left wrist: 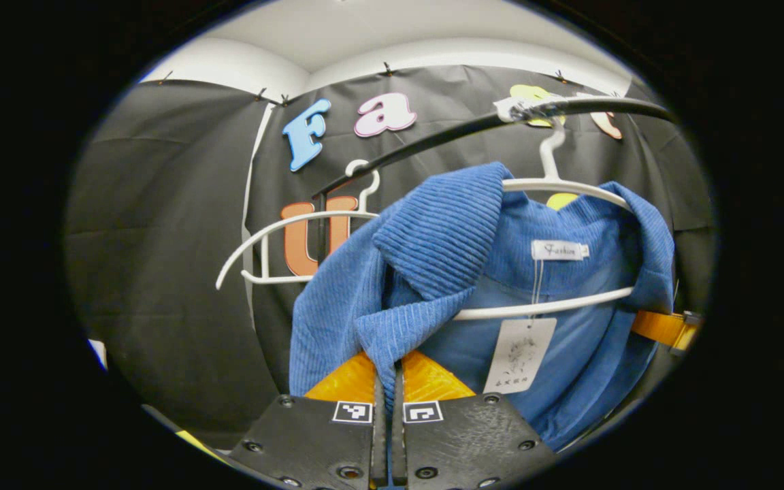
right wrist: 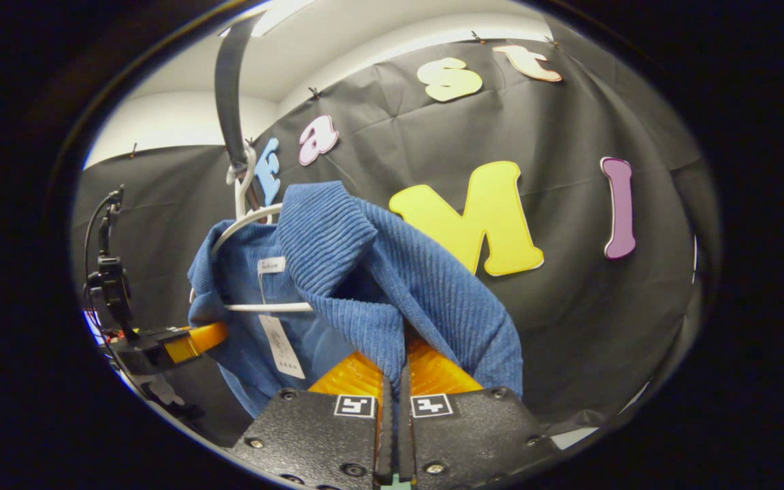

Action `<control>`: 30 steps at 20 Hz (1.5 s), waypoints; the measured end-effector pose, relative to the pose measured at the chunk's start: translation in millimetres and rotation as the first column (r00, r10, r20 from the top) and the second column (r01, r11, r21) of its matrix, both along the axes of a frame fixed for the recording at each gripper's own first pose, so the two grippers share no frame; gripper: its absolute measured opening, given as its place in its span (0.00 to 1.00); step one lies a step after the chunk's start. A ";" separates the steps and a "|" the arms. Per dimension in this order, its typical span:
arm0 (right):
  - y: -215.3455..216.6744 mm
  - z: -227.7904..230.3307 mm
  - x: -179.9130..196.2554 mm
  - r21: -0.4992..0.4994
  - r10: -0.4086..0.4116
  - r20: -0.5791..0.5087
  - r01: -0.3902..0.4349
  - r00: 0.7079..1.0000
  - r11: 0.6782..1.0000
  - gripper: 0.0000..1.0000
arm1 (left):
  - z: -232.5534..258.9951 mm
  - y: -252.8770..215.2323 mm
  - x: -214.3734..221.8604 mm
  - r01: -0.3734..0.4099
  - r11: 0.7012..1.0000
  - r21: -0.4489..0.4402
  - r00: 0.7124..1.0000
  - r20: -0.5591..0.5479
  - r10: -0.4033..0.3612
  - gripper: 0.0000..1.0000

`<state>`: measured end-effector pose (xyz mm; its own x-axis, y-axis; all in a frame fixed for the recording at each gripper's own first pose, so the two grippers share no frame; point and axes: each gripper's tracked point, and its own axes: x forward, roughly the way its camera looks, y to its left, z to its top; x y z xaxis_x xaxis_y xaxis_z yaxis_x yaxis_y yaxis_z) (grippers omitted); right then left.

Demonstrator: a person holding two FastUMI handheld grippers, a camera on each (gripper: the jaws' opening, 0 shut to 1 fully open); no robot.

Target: Grasp the clothes on the hanger with both hands and then place them into the laundry hamper below.

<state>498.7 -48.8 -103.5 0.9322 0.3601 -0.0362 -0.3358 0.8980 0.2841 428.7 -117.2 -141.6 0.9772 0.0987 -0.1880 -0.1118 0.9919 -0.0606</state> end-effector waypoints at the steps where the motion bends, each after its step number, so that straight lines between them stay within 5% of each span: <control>1: -4.1 2.8 1.2 0.007 -0.009 0.004 0.009 1.000 1.000 0.06 | 5.3 6.9 0.1 -0.013 1.000 -0.003 1.000 0.011 0.013 0.03; 14: -54.4 35.0 -3.6 0.008 -0.081 0.067 0.081 0.994 0.997 0.06 | 55.6 82.0 5.7 -0.098 0.995 0.021 0.992 0.083 0.096 0.02; 30: -74.7 60.4 -14.4 0.087 0.039 0.086 -0.046 0.996 0.995 0.06 | 63.2 93.6 11.4 -0.117 0.993 0.011 0.991 0.071 0.116 0.02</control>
<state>484.3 -123.5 -43.1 0.9143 0.3980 0.0753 -0.3994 0.8548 0.3314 440.1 -23.6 -78.4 0.9697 0.2147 -0.1167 -0.2223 0.9733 -0.0572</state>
